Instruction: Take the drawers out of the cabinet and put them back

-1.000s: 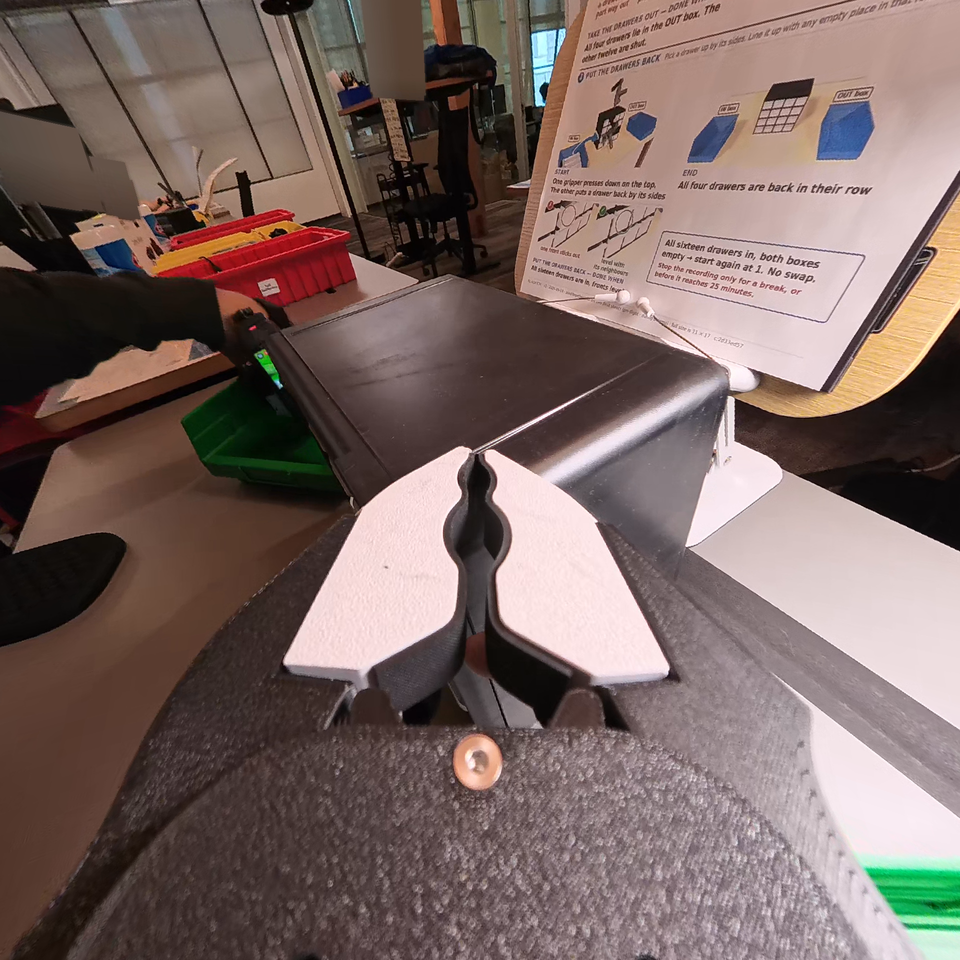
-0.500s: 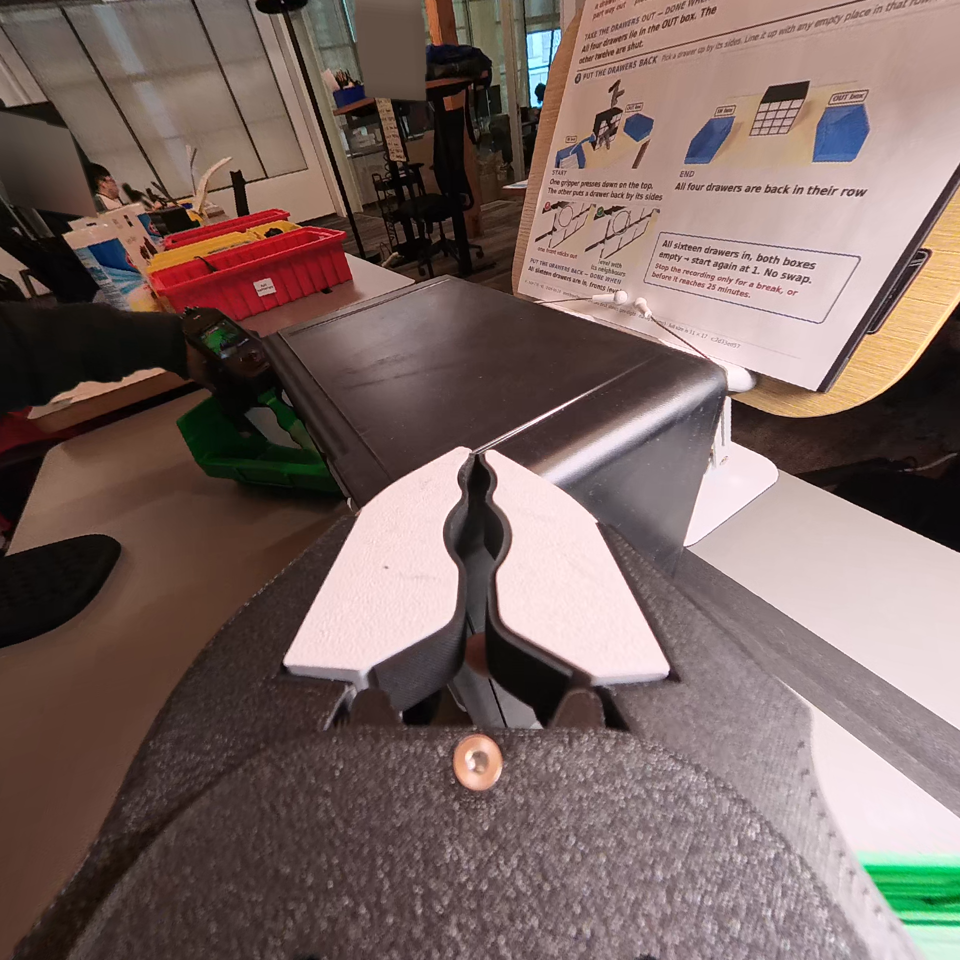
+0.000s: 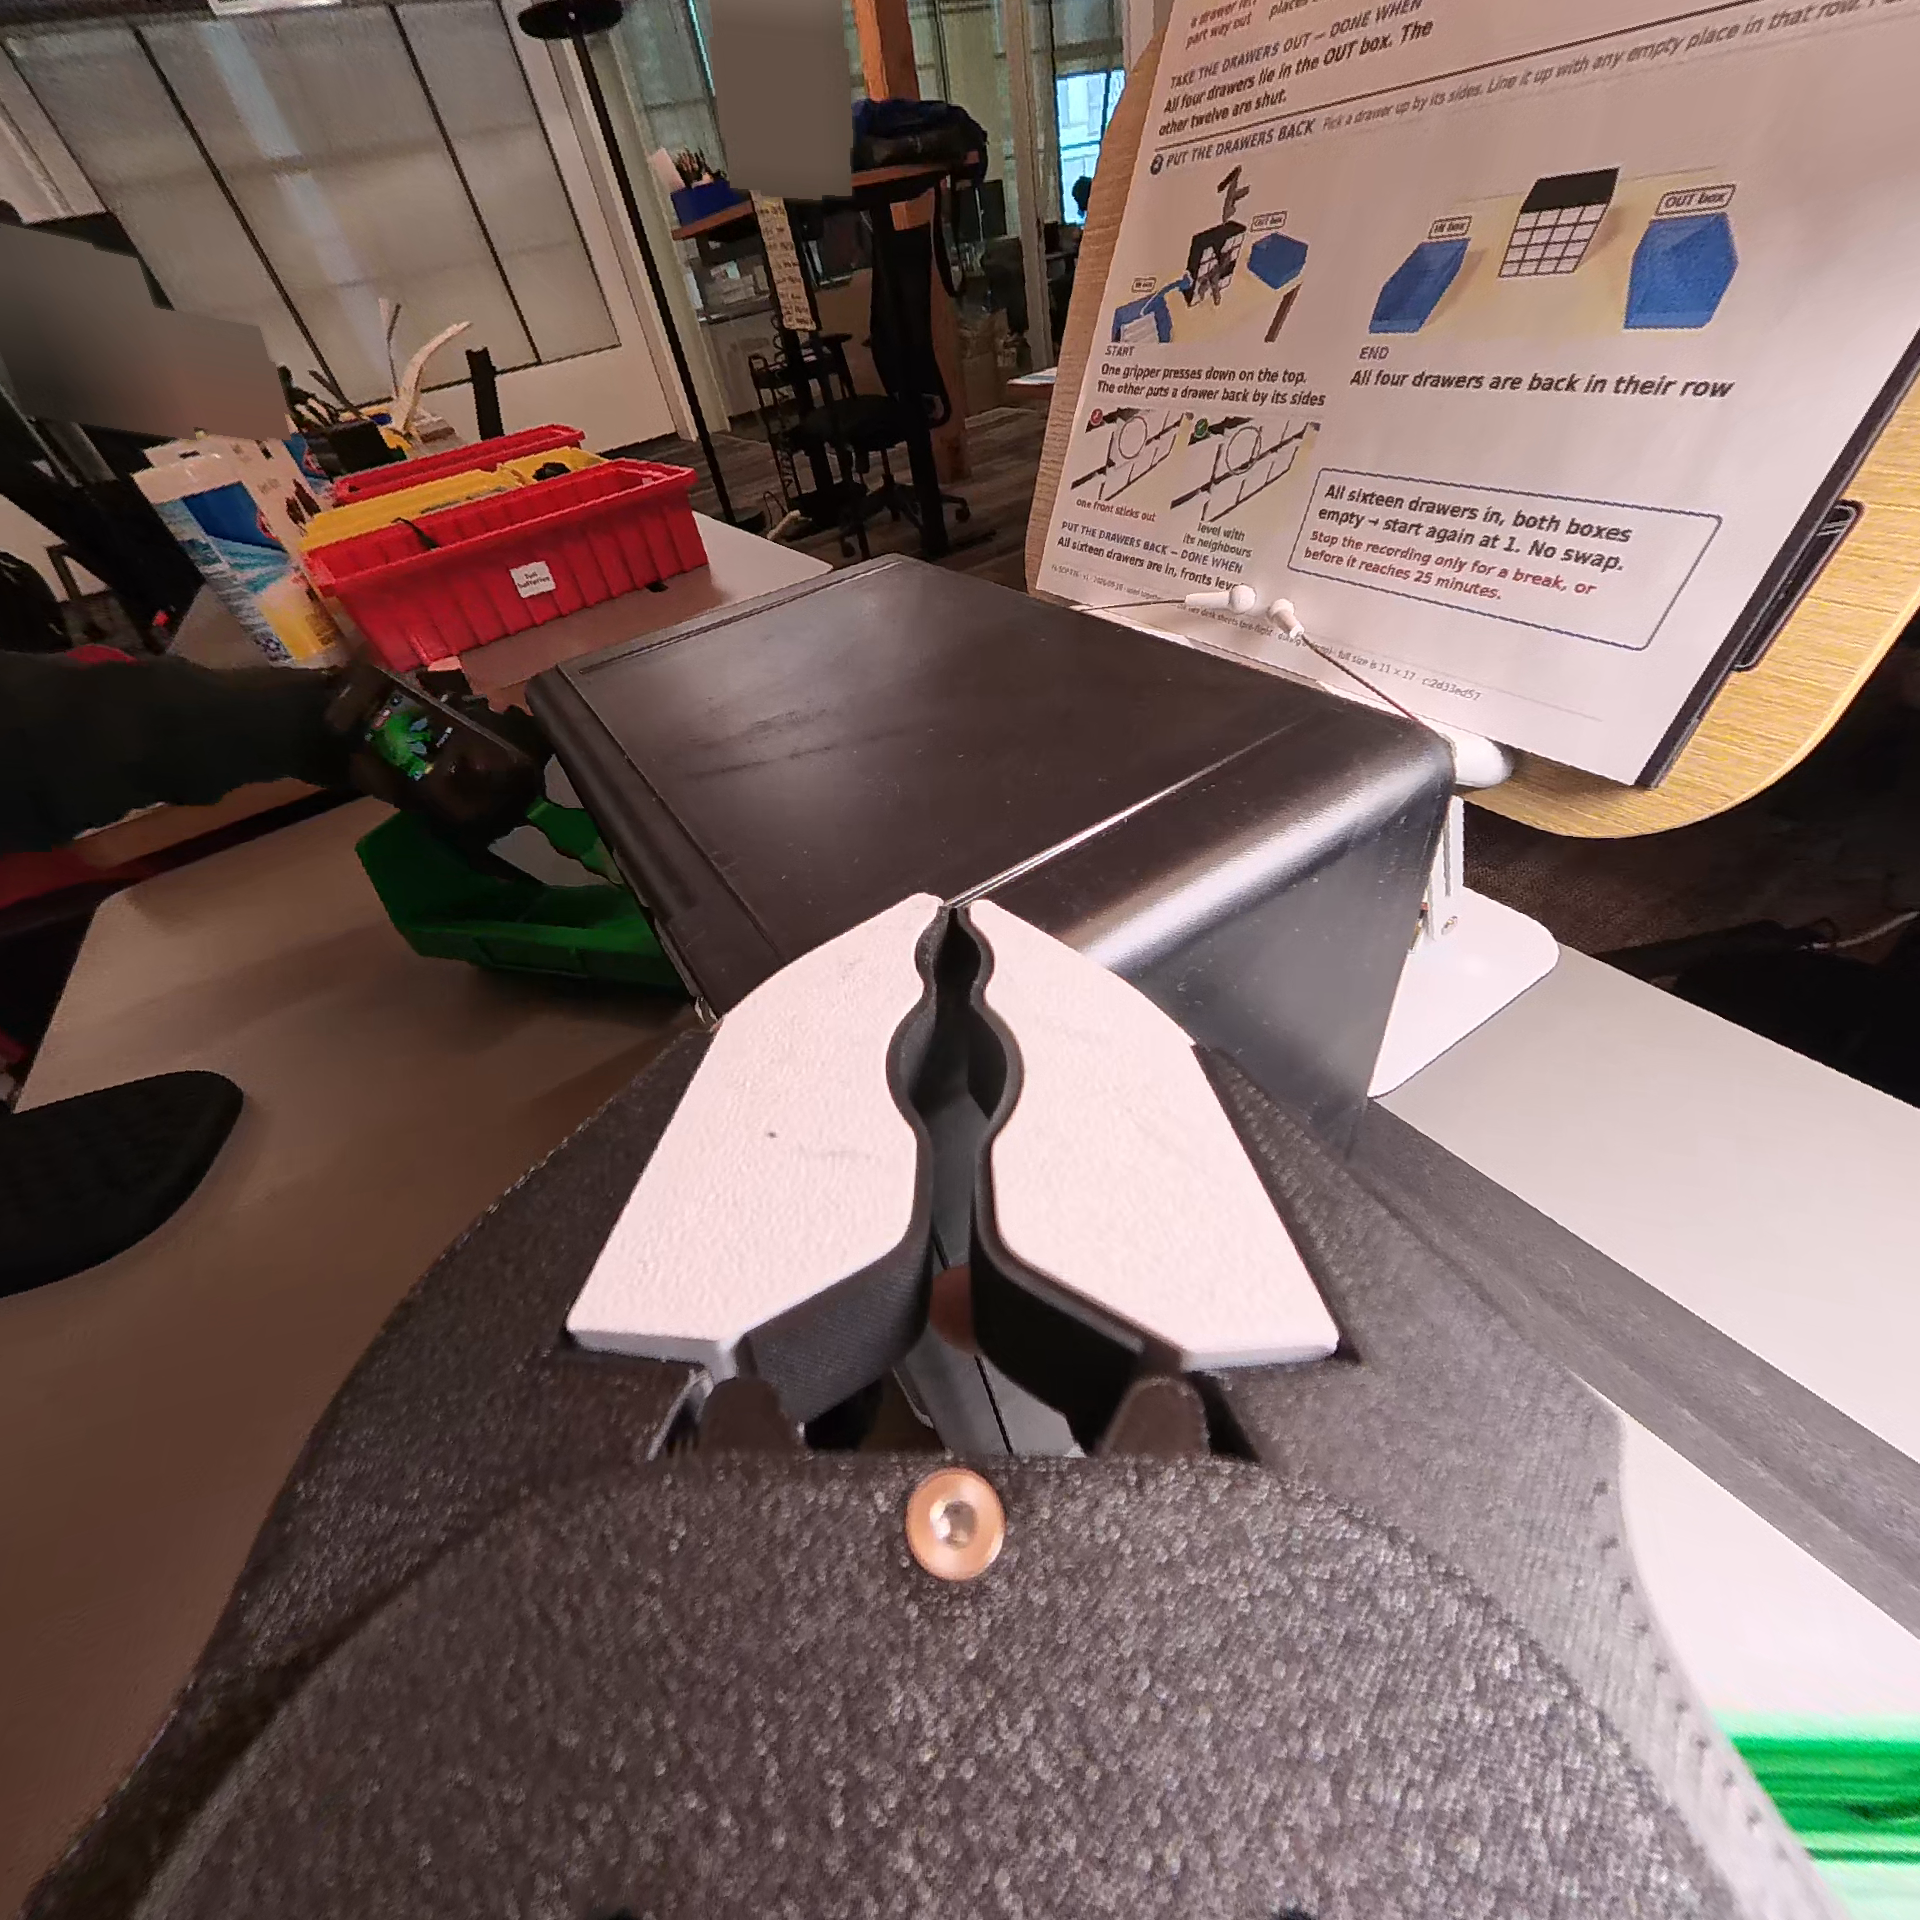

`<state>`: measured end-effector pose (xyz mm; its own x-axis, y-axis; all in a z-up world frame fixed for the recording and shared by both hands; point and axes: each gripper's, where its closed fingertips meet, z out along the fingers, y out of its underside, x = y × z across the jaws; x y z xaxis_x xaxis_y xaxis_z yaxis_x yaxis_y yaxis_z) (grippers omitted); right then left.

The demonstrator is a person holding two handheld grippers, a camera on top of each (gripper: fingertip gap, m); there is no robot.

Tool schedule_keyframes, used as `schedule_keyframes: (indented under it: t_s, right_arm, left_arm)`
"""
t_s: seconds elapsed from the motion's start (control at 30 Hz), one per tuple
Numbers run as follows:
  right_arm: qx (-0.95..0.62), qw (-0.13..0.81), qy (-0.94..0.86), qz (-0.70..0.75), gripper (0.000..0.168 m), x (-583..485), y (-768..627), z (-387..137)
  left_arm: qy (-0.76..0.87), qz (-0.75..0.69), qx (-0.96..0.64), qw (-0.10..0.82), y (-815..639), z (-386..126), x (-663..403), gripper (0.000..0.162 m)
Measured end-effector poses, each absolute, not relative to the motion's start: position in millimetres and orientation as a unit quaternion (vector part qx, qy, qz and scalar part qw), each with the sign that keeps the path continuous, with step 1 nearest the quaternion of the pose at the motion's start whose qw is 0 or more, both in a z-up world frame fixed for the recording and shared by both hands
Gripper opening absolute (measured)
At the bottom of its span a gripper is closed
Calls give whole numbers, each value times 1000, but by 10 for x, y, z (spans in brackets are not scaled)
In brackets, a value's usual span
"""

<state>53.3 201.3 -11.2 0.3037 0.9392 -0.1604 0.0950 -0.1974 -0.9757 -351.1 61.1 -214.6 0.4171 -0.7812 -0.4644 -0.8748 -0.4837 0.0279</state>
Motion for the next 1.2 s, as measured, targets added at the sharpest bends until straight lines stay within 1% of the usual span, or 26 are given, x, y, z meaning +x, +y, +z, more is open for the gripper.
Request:
schedule_keyframes:
  t_s: [0.03,0.17,0.27,0.43,0.6,0.73,0.9,1.2]
  right_arm:
    - [-642,489,-402,431,0,534,2014,-111]
    - [-643,490,-403,429,0,533,2013,-111]
    - [-643,491,-403,427,0,532,2014,-111]
    - [-643,490,-402,431,0,529,2016,-111]
    - [-644,491,-400,429,0,526,2016,-111]
    - [-645,492,-400,427,0,527,2018,-111]
    - [-647,496,-403,416,0,529,2017,-114]
    - [-646,495,-405,416,0,530,2016,-114]
  left_arm:
    - [494,212,-836,107,595,-2138,-3505,21]
    - [475,185,-855,99,504,-2028,-3414,20]
    - [466,148,-867,95,383,-1801,-3269,19]
    - [492,101,-860,94,108,-1136,-2827,19]
    - [540,30,-834,108,-175,-352,-2066,19]
    - [581,-41,-805,113,-315,29,-1330,19]
    - [601,-86,-788,100,-285,108,-553,19]
    - [590,-44,-798,116,211,-58,75,19]
